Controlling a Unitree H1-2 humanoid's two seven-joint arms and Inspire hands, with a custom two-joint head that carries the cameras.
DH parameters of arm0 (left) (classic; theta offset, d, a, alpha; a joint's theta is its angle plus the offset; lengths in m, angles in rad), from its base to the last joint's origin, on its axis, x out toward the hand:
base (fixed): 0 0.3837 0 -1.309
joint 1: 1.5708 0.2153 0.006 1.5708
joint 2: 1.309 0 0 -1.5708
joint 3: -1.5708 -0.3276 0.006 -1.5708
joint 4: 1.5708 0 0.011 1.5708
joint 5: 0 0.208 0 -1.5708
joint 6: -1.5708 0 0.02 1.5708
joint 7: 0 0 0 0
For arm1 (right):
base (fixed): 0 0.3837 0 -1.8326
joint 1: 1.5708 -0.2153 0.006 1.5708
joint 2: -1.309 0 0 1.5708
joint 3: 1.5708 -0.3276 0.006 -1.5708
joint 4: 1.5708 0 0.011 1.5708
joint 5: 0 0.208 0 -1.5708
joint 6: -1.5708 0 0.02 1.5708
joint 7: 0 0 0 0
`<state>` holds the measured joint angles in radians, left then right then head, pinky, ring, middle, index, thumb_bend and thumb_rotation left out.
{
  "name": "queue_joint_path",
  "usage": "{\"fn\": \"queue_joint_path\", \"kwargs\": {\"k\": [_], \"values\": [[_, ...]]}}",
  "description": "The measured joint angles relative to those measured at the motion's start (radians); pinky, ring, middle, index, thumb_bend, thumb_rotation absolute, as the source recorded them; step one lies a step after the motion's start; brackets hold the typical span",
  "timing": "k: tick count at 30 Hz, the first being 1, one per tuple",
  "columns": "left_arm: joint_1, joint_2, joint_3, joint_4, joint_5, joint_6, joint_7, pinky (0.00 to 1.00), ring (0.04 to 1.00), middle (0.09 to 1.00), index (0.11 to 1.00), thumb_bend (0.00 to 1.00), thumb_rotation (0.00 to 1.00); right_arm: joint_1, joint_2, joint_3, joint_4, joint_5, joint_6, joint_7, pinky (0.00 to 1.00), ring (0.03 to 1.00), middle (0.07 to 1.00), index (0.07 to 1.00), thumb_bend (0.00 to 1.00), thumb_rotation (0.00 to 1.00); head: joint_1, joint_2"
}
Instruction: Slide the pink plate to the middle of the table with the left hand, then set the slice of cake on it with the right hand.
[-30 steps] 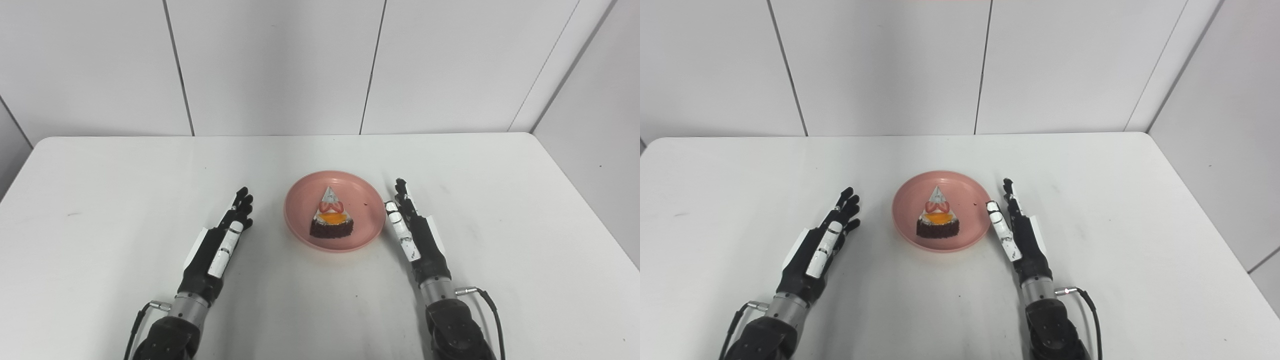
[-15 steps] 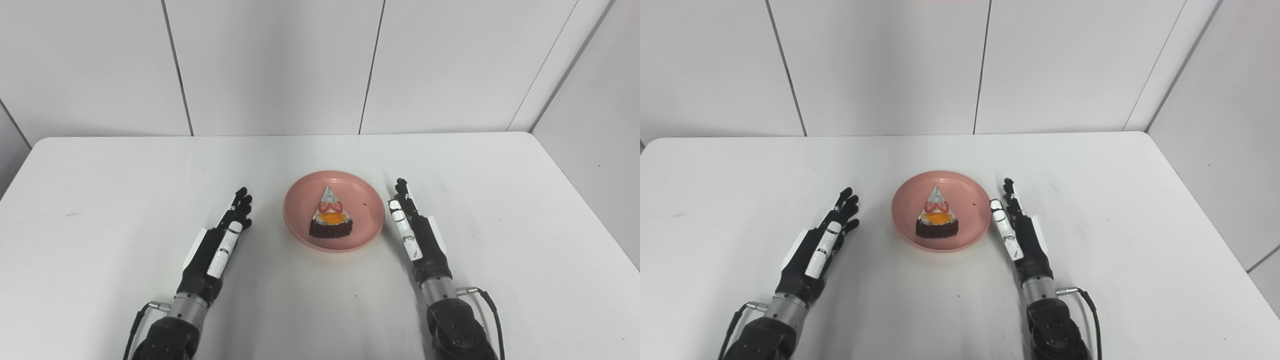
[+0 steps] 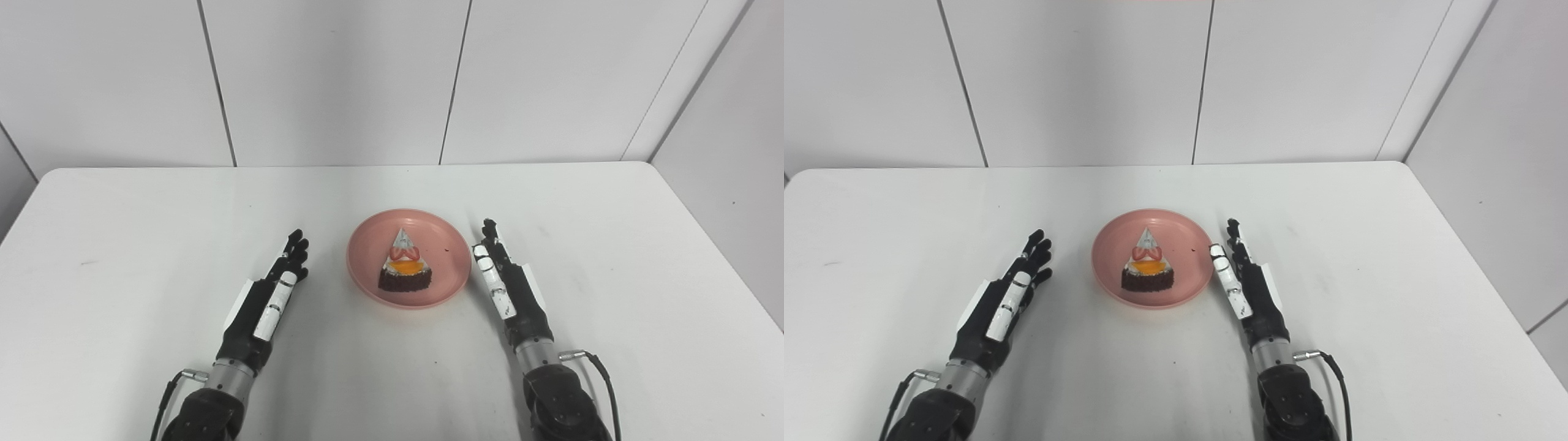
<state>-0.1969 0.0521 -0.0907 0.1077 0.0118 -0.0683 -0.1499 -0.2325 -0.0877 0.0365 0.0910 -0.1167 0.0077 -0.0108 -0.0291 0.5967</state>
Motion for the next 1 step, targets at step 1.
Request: {"fn": "queue_joint_path", "kwargs": {"k": [1], "values": [[0.000, 0.000, 0.000, -0.001, 0.007, -0.002, 0.002, 1.00, 1.000, 1.000, 1.000, 0.45, 1.00, 0.001, 0.000, 0.001, -0.001, 0.000, 0.000, 0.000, 1.00, 1.000, 1.000, 1.000, 0.23, 1.00, 0.003, 0.000]]}}
